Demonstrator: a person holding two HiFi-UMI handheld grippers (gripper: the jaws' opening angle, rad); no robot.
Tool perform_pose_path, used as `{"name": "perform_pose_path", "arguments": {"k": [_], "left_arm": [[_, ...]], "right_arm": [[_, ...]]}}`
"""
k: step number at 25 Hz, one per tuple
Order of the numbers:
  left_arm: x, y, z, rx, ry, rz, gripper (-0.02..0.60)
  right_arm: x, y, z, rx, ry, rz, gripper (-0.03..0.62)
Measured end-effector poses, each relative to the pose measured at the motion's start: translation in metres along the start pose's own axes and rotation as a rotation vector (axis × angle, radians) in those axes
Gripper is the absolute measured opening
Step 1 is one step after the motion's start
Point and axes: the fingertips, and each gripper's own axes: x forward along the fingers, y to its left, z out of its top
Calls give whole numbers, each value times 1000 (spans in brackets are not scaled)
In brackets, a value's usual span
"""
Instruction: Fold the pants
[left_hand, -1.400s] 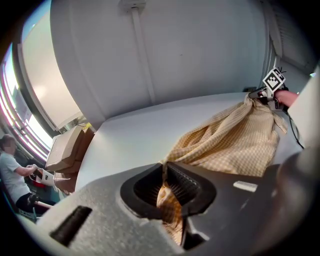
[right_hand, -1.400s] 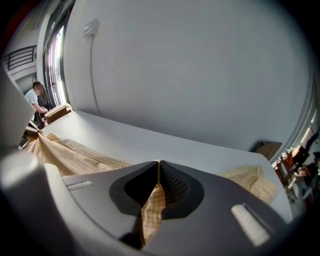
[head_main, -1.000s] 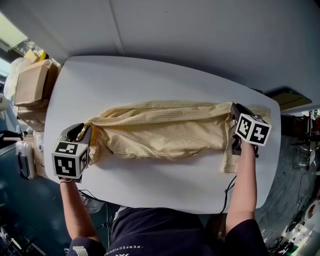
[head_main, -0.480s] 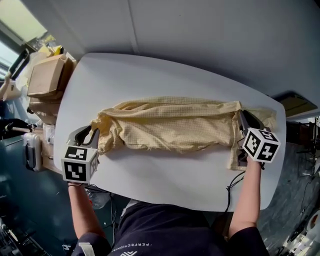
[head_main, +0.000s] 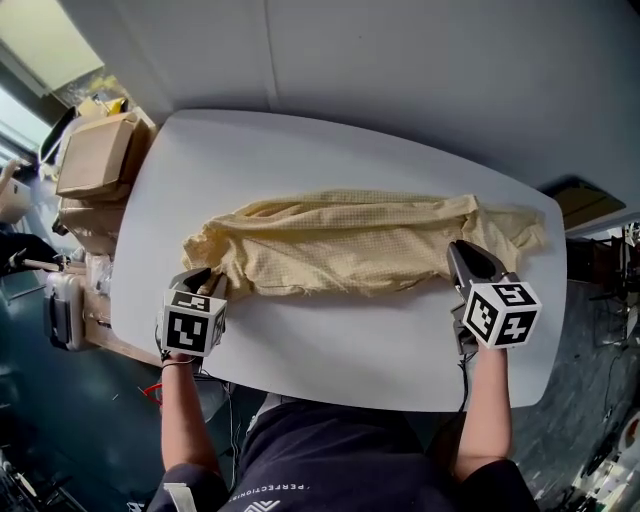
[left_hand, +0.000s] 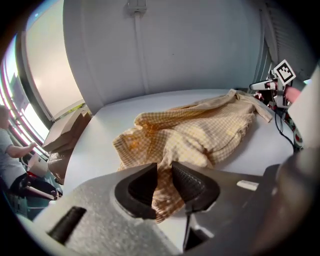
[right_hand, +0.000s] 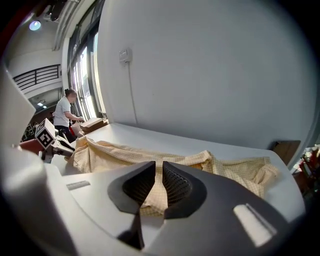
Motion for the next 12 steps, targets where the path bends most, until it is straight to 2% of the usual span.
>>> {"name": "perform_pose_path", "arguments": {"k": [4, 7, 9, 12], "left_arm": [[-5, 16, -7, 30, 6, -4, 101], [-18, 18, 3, 75, -18, 0, 94], [-29, 10, 15, 95, -52, -3, 47], [-44, -23, 36, 69, -134, -56, 37]], "right_arm": [[-9, 4, -11, 23, 11, -33, 48], [-16, 7, -17, 32, 11, -41, 49], [-23, 6, -21, 26, 12, -39, 49], [-34, -5, -29, 10, 20, -26, 49]]}}
